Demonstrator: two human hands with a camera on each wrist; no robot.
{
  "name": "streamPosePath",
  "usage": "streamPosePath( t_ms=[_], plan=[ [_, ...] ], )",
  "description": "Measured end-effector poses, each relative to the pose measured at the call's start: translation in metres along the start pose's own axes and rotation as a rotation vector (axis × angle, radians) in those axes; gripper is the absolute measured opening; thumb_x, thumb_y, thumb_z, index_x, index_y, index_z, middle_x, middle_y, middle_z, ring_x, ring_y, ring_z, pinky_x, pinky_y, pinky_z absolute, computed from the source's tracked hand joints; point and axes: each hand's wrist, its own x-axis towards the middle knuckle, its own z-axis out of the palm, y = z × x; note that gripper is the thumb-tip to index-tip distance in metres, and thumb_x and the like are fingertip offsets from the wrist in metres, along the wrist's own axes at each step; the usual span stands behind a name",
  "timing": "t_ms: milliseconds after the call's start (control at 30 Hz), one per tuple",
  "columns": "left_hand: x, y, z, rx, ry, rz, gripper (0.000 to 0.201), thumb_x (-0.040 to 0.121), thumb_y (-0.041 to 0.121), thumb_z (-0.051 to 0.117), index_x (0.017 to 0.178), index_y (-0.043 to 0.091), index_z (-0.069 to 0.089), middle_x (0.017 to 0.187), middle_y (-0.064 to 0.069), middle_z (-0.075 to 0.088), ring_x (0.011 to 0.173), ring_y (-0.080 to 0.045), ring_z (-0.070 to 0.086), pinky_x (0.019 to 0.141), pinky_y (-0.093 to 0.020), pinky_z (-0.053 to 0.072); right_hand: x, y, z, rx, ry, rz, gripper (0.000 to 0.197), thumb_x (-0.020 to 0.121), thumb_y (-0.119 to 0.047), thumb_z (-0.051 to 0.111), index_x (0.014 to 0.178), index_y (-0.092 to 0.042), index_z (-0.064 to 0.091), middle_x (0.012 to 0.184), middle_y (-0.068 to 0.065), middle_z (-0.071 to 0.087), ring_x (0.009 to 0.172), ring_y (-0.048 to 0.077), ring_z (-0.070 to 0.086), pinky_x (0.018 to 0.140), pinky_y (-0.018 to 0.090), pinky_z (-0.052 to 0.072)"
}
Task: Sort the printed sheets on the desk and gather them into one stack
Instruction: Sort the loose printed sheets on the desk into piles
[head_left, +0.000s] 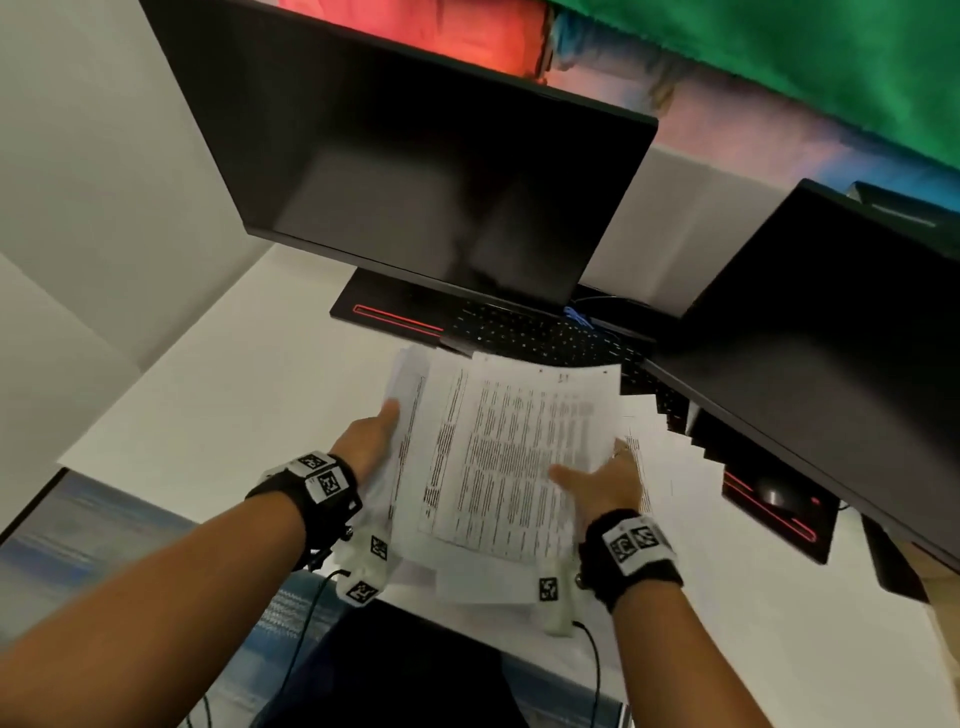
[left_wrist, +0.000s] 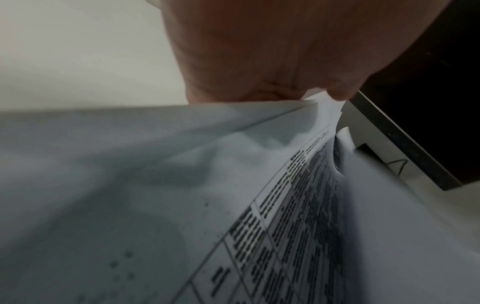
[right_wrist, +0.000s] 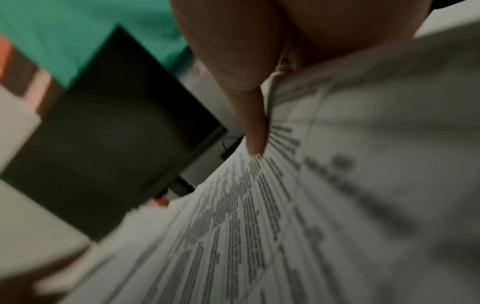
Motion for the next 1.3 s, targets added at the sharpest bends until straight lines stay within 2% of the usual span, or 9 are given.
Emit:
streamPosePath(
  t_ms=[167, 333, 633, 767, 833, 933, 1033, 1200, 1300],
  plan=[
    [-0.005, 0.000, 0.011, 0.249, -0.043, 0.150, 0.035, 0.088, 0.028, 0.066, 0.117, 0.010, 0.064, 0.105, -0.006, 0.067, 0.094, -0.026, 0.064, 0.078, -0.031, 0.046, -0.001, 0.038, 0.043, -0.433, -0.154, -0.122, 0.062, 0.094, -0.038, 0.061, 0.147, -0.011, 0.043, 0.150, 0.010, 0.047, 0.138, 0.033, 0.044, 0.113, 0.043, 0.039],
    [-0.005, 0.001, 0.003, 0.309, 0.001, 0.205, 0.027, 0.088, 0.009, 0.062, 0.115, 0.008, 0.062, 0.104, -0.008, 0.065, 0.088, -0.024, 0.058, 0.074, -0.030, 0.043, 0.011, 0.050, -0.010, -0.774, 0.157, 0.101, 0.102, 0.078, -0.062, 0.070, 0.154, -0.011, 0.026, 0.160, 0.012, 0.025, 0.144, 0.037, 0.025, 0.112, 0.058, 0.031],
    [-0.004, -0.001, 0.007, 0.318, 0.006, 0.211, 0.025, 0.088, 0.009, 0.062, 0.112, 0.009, 0.061, 0.097, -0.005, 0.062, 0.084, -0.024, 0.058, 0.064, -0.026, 0.040, 0.014, 0.053, -0.006, -0.369, 0.050, 0.167, 0.068, 0.081, -0.020, 0.081, 0.138, -0.004, 0.048, 0.129, 0.017, 0.062, 0.112, 0.031, 0.062, 0.090, 0.031, 0.051],
    [-0.004, -0.002, 0.006, 0.314, 0.007, 0.208, 0.022, 0.088, 0.011, 0.064, 0.108, 0.013, 0.059, 0.095, -0.004, 0.062, 0.083, -0.023, 0.058, 0.061, -0.024, 0.039, 0.022, 0.050, -0.029, -0.398, 0.036, 0.097, 0.015, 0.085, -0.012, 0.077, 0.079, -0.012, 0.062, 0.078, 0.004, 0.067, 0.078, 0.024, 0.067, 0.064, 0.023, 0.048],
    [-0.004, -0.002, 0.004, 0.322, 0.001, 0.217, 0.016, 0.088, 0.012, 0.065, 0.103, 0.015, 0.058, 0.089, -0.002, 0.062, 0.079, -0.021, 0.060, 0.056, -0.020, 0.037, 0.028, 0.044, -0.049, -0.467, 0.149, 0.065, 0.003, 0.089, -0.008, 0.067, 0.087, -0.009, 0.066, 0.084, 0.008, 0.068, 0.085, 0.028, 0.067, 0.067, 0.021, 0.047],
    [-0.005, -0.004, 0.002, 0.320, -0.014, 0.213, 0.011, 0.089, 0.013, 0.064, 0.099, 0.014, 0.060, 0.079, 0.002, 0.063, 0.067, -0.012, 0.060, 0.052, -0.018, 0.037, 0.036, 0.046, -0.064, -0.687, 0.173, 0.114, 0.051, 0.085, -0.027, 0.074, 0.130, -0.010, 0.058, 0.128, 0.014, 0.060, 0.115, 0.035, 0.057, 0.093, 0.040, 0.051],
    [-0.007, -0.004, 0.005, 0.280, -0.014, 0.203, 0.013, 0.088, 0.011, 0.063, 0.101, 0.012, 0.063, 0.080, 0.001, 0.066, 0.067, -0.011, 0.061, 0.053, -0.019, 0.040, 0.033, 0.051, -0.060, -0.712, 0.093, 0.133, 0.084, 0.072, -0.041, 0.085, 0.140, -0.012, 0.045, 0.136, 0.015, 0.054, 0.126, 0.036, 0.052, 0.101, 0.046, 0.049],
    [-0.011, -0.004, 0.007, 0.246, 0.015, 0.191, 0.015, 0.090, 0.012, 0.064, 0.104, 0.015, 0.062, 0.086, -0.001, 0.067, 0.069, -0.013, 0.063, 0.054, -0.021, 0.044, 0.031, 0.055, -0.058, -0.361, 0.117, 0.186, 0.076, 0.075, -0.018, 0.086, 0.135, -0.009, 0.040, 0.124, 0.019, 0.061, 0.115, 0.037, 0.061, 0.093, 0.038, 0.050],
    [-0.013, -0.005, 0.008, 0.256, 0.025, 0.194, 0.015, 0.089, 0.011, 0.063, 0.104, 0.013, 0.062, 0.080, 0.002, 0.064, 0.066, -0.011, 0.061, 0.051, -0.021, 0.042, 0.030, 0.058, -0.061, -0.337, 0.132, 0.148, 0.037, 0.084, -0.015, 0.078, 0.112, -0.011, 0.055, 0.105, 0.011, 0.064, 0.096, 0.029, 0.061, 0.086, 0.031, 0.048]
  ],
)
